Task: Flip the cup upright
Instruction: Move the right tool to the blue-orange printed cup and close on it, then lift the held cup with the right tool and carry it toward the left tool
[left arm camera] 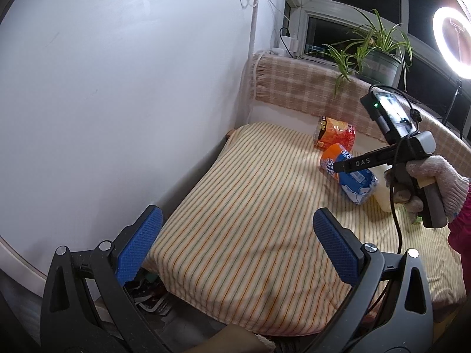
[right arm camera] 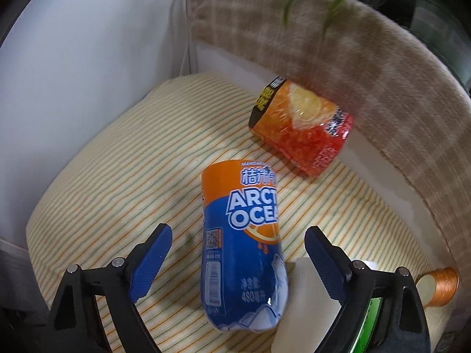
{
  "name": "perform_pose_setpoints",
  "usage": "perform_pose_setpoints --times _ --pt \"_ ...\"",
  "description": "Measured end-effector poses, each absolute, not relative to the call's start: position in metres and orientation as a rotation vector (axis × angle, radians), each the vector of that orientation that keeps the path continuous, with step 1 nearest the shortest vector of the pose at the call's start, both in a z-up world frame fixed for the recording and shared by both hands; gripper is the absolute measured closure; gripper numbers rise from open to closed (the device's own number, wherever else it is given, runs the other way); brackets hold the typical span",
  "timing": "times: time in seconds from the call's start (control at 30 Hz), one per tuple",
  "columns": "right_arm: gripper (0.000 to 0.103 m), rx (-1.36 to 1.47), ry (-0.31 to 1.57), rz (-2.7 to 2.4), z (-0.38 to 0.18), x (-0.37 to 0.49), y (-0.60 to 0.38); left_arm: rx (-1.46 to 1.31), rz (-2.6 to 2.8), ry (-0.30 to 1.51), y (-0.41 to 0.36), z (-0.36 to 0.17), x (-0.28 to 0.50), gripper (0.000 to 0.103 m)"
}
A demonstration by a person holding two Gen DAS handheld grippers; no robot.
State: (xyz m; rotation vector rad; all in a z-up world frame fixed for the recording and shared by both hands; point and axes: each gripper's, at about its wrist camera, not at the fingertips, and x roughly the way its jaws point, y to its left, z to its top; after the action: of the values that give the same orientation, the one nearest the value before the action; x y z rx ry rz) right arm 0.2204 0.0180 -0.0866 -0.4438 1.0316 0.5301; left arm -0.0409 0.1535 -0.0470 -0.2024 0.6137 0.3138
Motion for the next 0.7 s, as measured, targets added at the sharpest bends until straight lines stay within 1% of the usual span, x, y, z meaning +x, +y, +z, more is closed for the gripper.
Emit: perform_pose_setpoints --times 0.3,0.37,0.4,0.43,0.7 --pt "0.022 -0.508 1.059 0.501 -0.103 0.224 0.026 -0.205 0.312 0.610 0.156 -0.046 -0.044 0.000" --pt "0.029 -0.523 1.062 0.492 -0.106 0.223 0.027 -0.206 0.310 0.608 0.155 -0.045 -0.045 0.000" --pt "0.035 -0.526 1.061 0.487 -0.107 0.223 0.028 -0.207 0.310 0.605 0.156 -0.044 -0.045 0.000" --pt "0.039 -0.528 1.060 0.479 -0.108 0.224 0.028 -0.207 0.310 0.603 0.156 -0.043 -0.045 0.000" --pt "0.042 -0.461 1.035 0.491 -0.096 0.219 0.020 -0.202 0.313 0.589 0.154 -0.040 -0.050 0.000"
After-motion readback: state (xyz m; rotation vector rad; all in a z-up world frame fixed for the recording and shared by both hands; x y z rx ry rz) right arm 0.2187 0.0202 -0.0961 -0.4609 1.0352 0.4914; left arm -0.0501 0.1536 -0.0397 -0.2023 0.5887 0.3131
